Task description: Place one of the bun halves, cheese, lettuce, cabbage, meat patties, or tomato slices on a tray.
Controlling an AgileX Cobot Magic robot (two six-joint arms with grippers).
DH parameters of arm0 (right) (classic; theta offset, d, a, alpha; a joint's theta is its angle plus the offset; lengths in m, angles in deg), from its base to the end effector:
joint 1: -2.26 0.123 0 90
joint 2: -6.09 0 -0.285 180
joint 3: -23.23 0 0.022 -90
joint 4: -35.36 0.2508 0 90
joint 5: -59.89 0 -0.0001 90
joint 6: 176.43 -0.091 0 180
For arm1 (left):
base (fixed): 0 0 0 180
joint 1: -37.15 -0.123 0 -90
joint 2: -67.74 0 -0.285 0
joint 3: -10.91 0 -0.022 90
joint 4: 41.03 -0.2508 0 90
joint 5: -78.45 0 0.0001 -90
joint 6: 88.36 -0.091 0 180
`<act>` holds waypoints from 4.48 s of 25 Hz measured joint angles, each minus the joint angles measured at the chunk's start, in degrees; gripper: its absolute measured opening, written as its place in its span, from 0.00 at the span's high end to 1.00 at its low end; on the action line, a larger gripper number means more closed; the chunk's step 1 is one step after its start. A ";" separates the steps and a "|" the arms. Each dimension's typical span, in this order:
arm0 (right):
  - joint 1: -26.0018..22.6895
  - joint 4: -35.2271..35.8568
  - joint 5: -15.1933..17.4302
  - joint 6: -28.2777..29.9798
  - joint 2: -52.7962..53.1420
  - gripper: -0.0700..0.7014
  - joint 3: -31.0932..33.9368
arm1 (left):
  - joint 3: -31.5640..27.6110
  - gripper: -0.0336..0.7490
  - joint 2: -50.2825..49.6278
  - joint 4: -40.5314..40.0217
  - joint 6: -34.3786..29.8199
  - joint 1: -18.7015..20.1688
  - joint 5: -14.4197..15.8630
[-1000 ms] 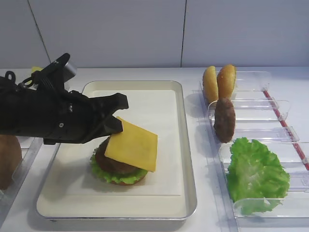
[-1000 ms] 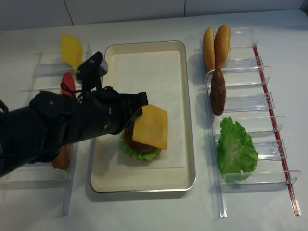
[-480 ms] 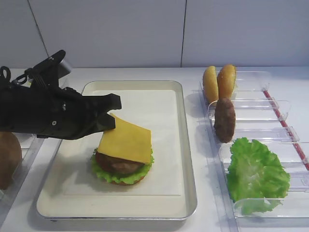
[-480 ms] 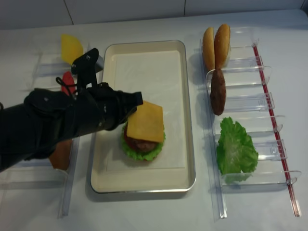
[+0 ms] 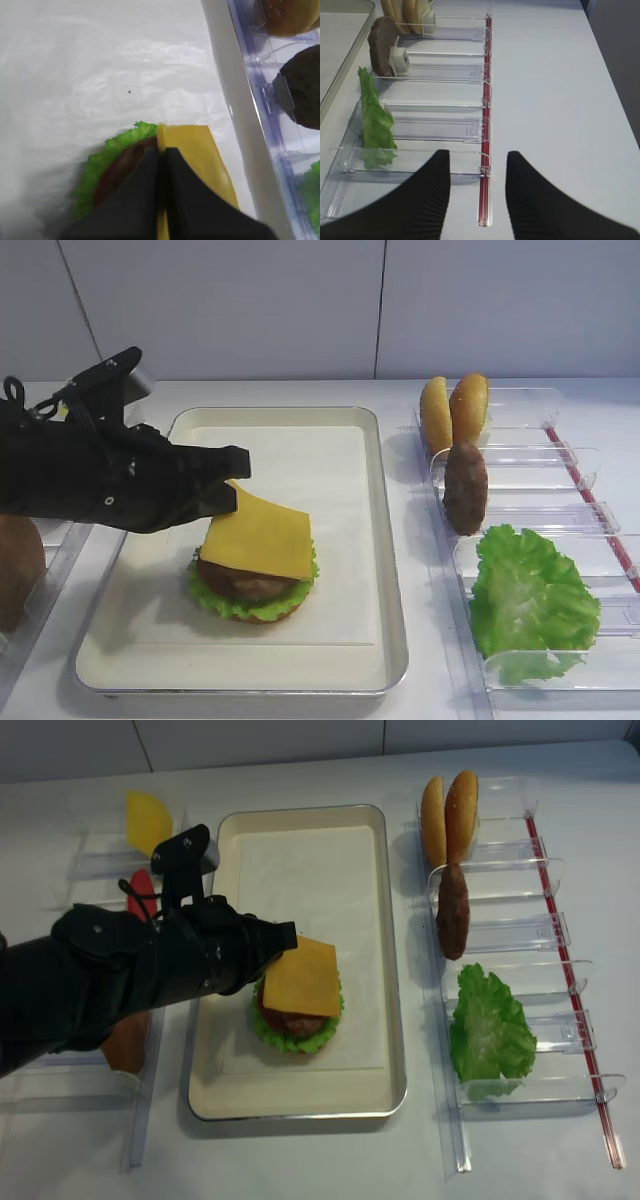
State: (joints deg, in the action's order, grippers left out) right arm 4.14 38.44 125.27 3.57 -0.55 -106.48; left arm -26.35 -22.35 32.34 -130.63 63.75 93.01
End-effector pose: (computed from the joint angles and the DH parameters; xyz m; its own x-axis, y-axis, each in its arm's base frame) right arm -0.0083 0.0042 0.2626 -0.5353 0.0048 -0.8447 -0.0621 0.9971 0.0450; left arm 0.2398 -0.1447 0.2147 -0.8141 -0.1445 -0.5624 0.2108 0.8289 -0.5181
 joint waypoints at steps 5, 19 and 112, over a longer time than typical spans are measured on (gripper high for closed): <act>0.00 0.00 0.00 0.00 0.00 0.52 0.00 | 0.00 0.96 0.00 -3.02 -0.05 0.00 0.36; 0.00 0.00 0.00 0.00 0.00 0.52 0.00 | 0.00 0.96 0.00 -7.78 -0.05 0.00 -0.48; 0.00 0.00 0.00 0.00 0.00 0.52 0.00 | -12.05 0.43 83.34 -75.98 44.56 -14.87 53.49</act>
State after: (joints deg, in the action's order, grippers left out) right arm 4.14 38.44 125.27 3.57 -0.55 -106.48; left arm -38.40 61.00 -43.64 -86.07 48.88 146.50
